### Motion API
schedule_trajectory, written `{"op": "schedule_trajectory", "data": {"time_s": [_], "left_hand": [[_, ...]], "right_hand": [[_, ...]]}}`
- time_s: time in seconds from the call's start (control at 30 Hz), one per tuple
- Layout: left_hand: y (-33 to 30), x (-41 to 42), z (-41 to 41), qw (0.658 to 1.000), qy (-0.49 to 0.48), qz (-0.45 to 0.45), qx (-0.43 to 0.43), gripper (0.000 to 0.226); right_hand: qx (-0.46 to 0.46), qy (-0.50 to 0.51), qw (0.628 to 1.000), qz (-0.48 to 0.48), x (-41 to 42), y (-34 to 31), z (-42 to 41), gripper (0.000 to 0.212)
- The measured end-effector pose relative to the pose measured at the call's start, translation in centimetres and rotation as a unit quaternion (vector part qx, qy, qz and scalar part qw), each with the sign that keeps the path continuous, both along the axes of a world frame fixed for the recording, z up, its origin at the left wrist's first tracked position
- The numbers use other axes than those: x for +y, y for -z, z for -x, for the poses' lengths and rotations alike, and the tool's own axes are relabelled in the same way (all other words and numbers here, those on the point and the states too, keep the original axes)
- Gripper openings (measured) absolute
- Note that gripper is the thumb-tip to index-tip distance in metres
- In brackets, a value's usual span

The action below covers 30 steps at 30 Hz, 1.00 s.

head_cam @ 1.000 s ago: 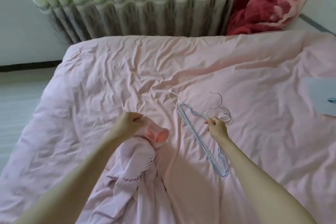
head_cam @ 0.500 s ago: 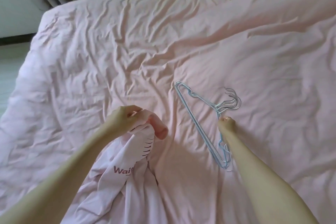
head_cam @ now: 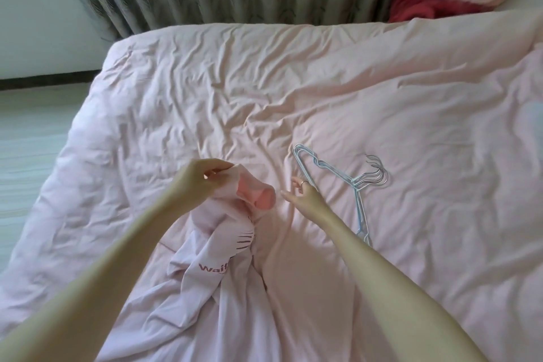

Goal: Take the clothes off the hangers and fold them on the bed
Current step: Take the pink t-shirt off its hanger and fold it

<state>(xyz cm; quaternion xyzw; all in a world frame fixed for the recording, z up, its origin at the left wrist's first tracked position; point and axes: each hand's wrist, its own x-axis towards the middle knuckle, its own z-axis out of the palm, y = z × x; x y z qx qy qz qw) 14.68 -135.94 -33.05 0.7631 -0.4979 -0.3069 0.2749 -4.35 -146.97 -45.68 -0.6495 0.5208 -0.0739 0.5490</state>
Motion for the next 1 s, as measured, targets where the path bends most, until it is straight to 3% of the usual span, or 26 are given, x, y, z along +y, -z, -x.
{"op": "schedule_trajectory", "data": {"time_s": [0.1, 0.17, 0.33, 0.5, 0.63, 0.8, 0.9, 1.0], "left_hand": [[-2.8, 2.5, -1.4, 0.999, -0.019, 0.038, -0.032, 0.032], [-5.0, 4.7, -2.4, 0.997, -0.017, 0.061, -0.048, 0.031], [-10.3, 10.2, -5.5, 0.984, -0.066, 0.151, -0.067, 0.025], [-13.4, 13.9, -9.2, 0.961, -0.151, 0.213, -0.092, 0.026], [-14.3, 15.9, -11.3, 0.948, -0.189, 0.23, -0.111, 0.017], [-15.6, 16.8, -12.0, 0.938, -0.211, 0.239, -0.138, 0.015], [-16.8, 16.6, -12.3, 0.925, -0.235, 0.252, -0.157, 0.018], [-17.3, 16.9, -12.7, 0.919, -0.255, 0.245, -0.172, 0.022]], "right_hand": [[-0.01, -0.089, 0.995, 0.037, 2.3, -2.9, -3.1, 0.073], [-0.018, -0.112, 0.992, 0.063, 3.7, -5.0, -5.1, 0.07], [0.006, -0.132, 0.976, 0.172, 6.0, -9.3, -8.7, 0.033], [-0.05, -0.069, 0.984, 0.157, 7.7, -14.8, -9.5, 0.012], [-0.126, 0.001, 0.974, 0.187, 8.4, -21.2, -9.0, 0.035], [-0.099, -0.06, 0.947, 0.299, 9.7, -29.2, -7.6, 0.028], [-0.126, -0.113, 0.939, 0.301, 10.2, -32.2, -6.6, 0.031], [-0.149, -0.135, 0.949, 0.242, 10.8, -33.1, -5.8, 0.027]]}}
